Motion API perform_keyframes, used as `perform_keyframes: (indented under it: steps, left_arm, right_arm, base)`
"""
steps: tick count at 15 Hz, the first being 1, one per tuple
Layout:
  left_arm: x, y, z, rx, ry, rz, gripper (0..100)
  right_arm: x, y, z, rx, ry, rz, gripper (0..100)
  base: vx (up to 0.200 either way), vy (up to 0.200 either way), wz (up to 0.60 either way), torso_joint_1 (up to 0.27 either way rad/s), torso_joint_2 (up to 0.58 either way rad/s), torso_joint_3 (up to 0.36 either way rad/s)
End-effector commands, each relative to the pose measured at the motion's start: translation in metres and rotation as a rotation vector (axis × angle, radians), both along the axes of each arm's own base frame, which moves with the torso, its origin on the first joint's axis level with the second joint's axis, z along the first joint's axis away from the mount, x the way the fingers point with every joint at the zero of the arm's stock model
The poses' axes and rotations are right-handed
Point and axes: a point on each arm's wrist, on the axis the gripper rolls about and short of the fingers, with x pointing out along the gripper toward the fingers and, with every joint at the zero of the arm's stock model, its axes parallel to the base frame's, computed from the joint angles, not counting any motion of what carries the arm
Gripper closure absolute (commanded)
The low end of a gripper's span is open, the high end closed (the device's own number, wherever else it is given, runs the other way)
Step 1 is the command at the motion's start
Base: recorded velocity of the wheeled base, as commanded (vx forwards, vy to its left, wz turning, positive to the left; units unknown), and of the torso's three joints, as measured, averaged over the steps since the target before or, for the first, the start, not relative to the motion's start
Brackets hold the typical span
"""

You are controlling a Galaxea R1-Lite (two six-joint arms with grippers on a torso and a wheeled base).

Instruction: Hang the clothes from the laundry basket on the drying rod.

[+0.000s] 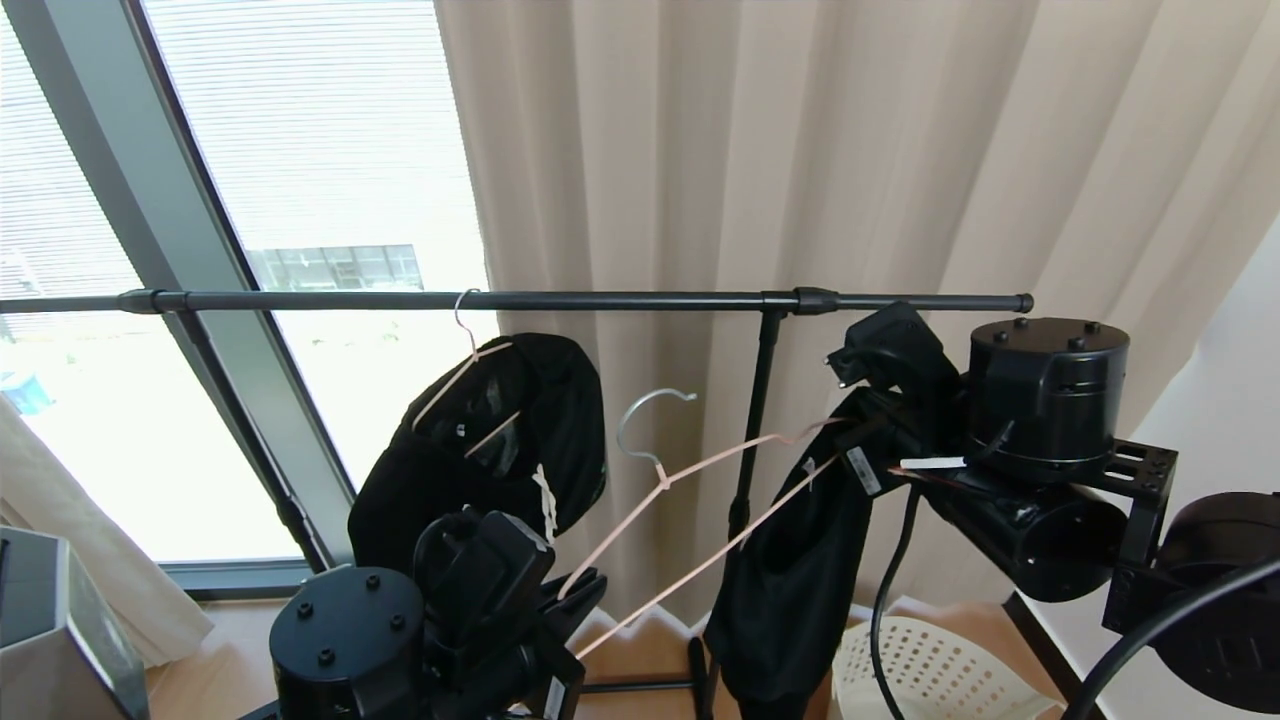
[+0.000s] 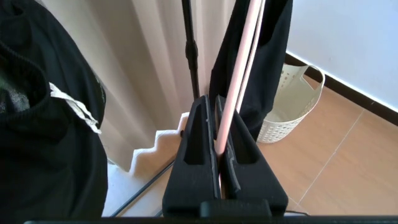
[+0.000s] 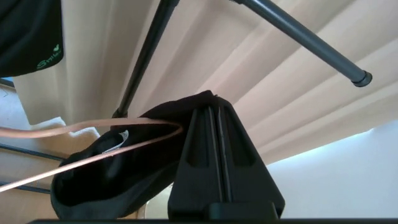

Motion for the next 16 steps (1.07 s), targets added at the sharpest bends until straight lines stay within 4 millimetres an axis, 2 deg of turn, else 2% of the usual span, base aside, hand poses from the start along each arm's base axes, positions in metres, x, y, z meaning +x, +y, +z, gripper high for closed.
perform_keyframes:
  steps: [1,8,14,16]
  left_arm:
    - [0.002,-0.002,-0.001,-0.001,0.000,0.001,100]
    - [0.002,-0.004,-0.004,0.000,0.005,-0.001,100]
    - [0.001,-0.005,-0.006,0.000,0.007,-0.005,100]
    - [0.002,-0.006,-0.007,0.000,0.007,-0.005,100]
  right_arm:
    - [-0.007,0.007,-0.003,-0.007,0.008,0.030,100]
    - [-0.030,0.030,-0.011,-0.026,0.031,0.142,100]
    - [-0.042,0.042,-0.010,0.003,0.030,0.191,100]
    - [-0.052,0.051,-0.007,0.042,0.026,0.226,100]
  base:
    - [0.000,0.000,0.00,0.000,0.00,0.000]
    - [0.000,0.000,0.00,0.000,0.00,0.000]
    - [0.000,0.000,0.00,0.000,0.00,0.000]
    - [0.000,0.000,0.00,0.000,0.00,0.000]
